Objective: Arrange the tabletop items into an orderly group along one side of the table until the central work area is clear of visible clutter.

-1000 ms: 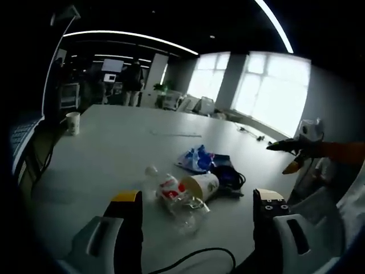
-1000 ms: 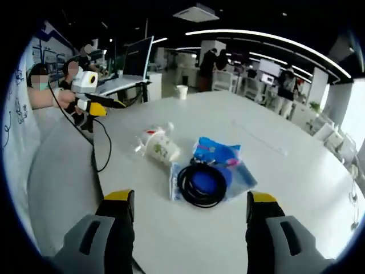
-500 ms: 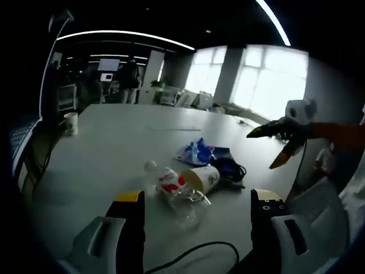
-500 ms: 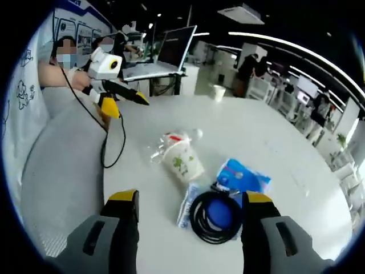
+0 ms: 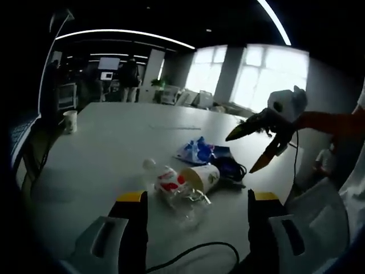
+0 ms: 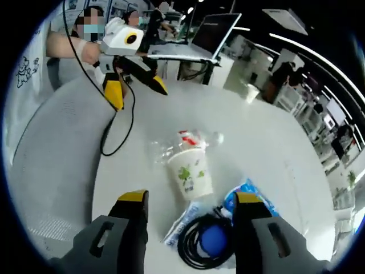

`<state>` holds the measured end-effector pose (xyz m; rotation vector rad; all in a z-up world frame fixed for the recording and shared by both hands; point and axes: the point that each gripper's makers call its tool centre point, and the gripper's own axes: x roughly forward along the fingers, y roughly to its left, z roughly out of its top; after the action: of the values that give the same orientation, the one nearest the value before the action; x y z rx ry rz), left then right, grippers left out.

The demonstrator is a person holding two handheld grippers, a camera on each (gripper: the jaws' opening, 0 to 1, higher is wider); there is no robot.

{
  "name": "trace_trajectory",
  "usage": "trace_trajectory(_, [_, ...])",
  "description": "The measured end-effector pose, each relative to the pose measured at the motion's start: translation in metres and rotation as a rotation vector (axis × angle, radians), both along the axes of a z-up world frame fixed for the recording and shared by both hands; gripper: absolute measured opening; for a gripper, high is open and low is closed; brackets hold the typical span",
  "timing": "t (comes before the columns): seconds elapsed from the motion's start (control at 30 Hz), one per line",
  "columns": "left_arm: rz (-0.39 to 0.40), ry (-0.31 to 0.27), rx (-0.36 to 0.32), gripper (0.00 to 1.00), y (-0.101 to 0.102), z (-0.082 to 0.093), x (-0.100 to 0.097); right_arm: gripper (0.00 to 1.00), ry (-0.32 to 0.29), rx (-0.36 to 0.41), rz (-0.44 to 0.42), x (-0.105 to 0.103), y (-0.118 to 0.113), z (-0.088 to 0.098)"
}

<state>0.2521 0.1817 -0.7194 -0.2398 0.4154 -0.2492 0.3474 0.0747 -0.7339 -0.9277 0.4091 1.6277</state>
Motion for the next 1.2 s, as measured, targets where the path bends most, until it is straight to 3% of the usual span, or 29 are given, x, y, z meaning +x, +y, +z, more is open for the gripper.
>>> trace_trajectory(0.2, [-0.013,0.02,0.014,0.66,0.001,-0.007,-0.001,0.52,-0.005,-0.045,0.045,0.0,0.007,-0.009])
trace_trajectory(0.5, [-0.033,0.035,0.013,0.64,-0.003,-0.011,-0.001,0.48,-0.08,-0.145,0.132,0.003,0.02,-0.028])
trace_trajectory(1.2, [-0.023,0.047,-0.017,0.62,0.008,-0.02,-0.011,0.42,-0.103,-0.243,0.164,0.007,0.042,-0.062])
